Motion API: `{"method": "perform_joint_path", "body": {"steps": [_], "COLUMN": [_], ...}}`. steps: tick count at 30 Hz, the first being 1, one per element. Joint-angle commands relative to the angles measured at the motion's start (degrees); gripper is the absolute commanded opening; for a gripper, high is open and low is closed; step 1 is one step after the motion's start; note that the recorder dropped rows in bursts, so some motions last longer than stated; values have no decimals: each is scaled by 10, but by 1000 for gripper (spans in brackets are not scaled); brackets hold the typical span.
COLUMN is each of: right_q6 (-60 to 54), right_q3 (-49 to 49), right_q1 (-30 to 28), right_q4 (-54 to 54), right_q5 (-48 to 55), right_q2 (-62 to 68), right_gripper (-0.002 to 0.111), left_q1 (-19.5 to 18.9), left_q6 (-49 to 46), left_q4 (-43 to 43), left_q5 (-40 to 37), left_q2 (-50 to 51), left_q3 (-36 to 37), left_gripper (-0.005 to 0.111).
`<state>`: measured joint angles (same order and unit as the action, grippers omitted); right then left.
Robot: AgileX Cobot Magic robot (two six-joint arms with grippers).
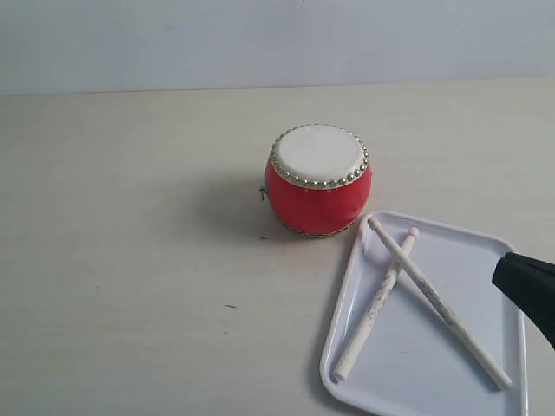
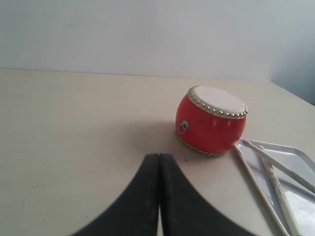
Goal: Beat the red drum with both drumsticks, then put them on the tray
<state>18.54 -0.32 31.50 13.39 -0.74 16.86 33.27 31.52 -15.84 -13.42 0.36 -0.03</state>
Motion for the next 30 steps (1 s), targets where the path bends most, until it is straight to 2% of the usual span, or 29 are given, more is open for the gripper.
{"method": "perform_joint_path", "body": {"steps": [1,30], "right_q6": [24,25], "right_q3": [3,3], "right_q1": [-2,-2], "right_q4": [0,0], "right_q5": [15,15], "right_q2": [-1,-1], "right_gripper": [0,0], "left_q1": [-2,-2], "left_q6": [5,2], "left_q4": [4,1], "left_q5": [4,0], "left_q2": [-4,-4], "left_q3": [0,0], "left_gripper": [0,0]}}
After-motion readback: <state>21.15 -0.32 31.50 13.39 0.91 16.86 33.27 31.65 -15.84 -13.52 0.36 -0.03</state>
